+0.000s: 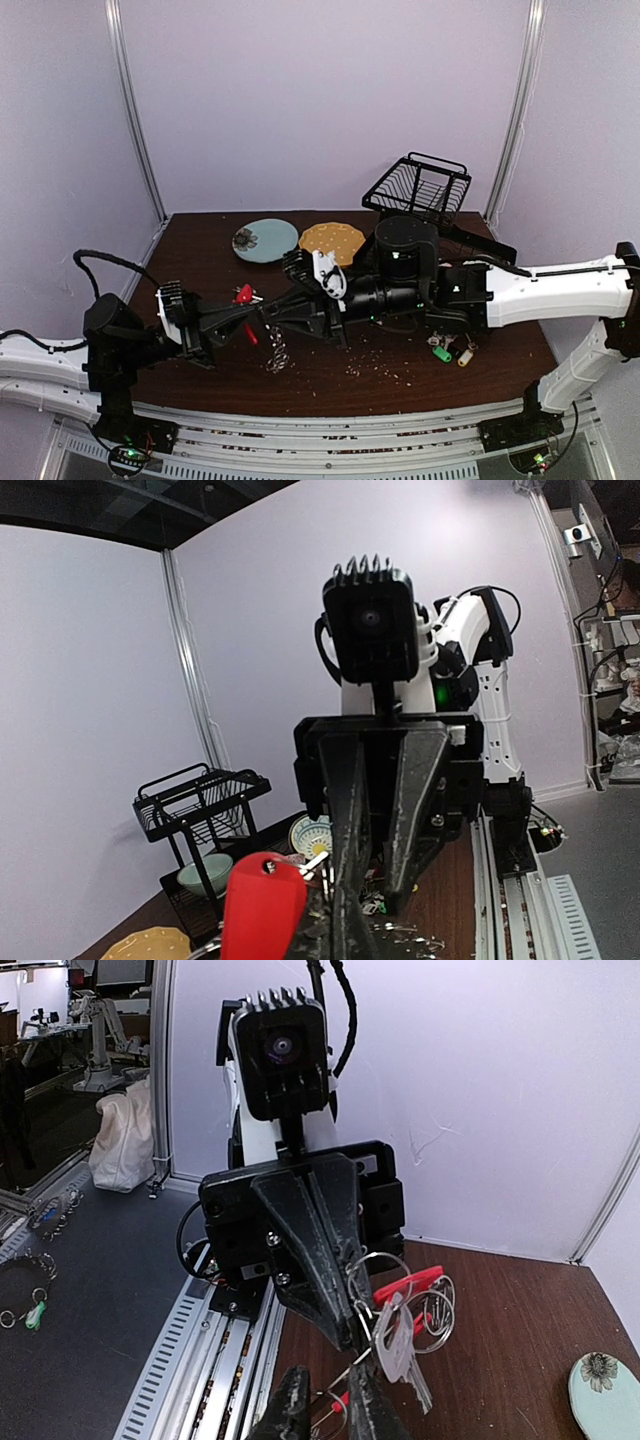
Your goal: Put the keys on the keyring
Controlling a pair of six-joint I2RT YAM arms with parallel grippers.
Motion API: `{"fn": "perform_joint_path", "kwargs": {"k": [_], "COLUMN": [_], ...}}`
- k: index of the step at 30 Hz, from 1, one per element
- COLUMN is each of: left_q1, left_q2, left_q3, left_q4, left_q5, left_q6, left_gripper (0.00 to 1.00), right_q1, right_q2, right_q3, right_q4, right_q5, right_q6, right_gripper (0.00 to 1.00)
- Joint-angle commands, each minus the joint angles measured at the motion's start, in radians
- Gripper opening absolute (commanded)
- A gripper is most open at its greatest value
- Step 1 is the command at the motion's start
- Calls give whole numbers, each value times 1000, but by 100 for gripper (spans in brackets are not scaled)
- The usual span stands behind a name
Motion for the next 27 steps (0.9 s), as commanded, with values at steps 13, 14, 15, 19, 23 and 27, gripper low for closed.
{"fn": "perform_joint_path", "kwargs": {"k": [13, 14, 15, 19, 23, 27], "left_q1": [-6, -6, -6, -6, -6, -6], "left_q2": [-25, -23, -20, -15, -16, -29], "left_q3": [-1, -1, 0, 3, 3, -7], "left_q4": [65, 64, 63, 52, 51, 74], "left_q5": [8, 10, 15, 11, -1, -16], "left_q6": [1, -2, -5, -8, -10, -17], "left_gripper": [0, 0, 0, 0, 0, 0], "right_q1": [-6, -5, -6, -6, -6, -6], "right_q2": [-7, -9, -8, 5, 15, 10], "right_q3": [49, 48, 51, 66, 75, 65], "right_q4": [-48, -43, -40, -33, -20, -31], "right_q5": [87, 85, 82, 49, -24, -1], "right_q6": [-30, -30, -30, -32, -24, -23], "right_gripper": [18, 18, 18, 17, 14, 15]}}
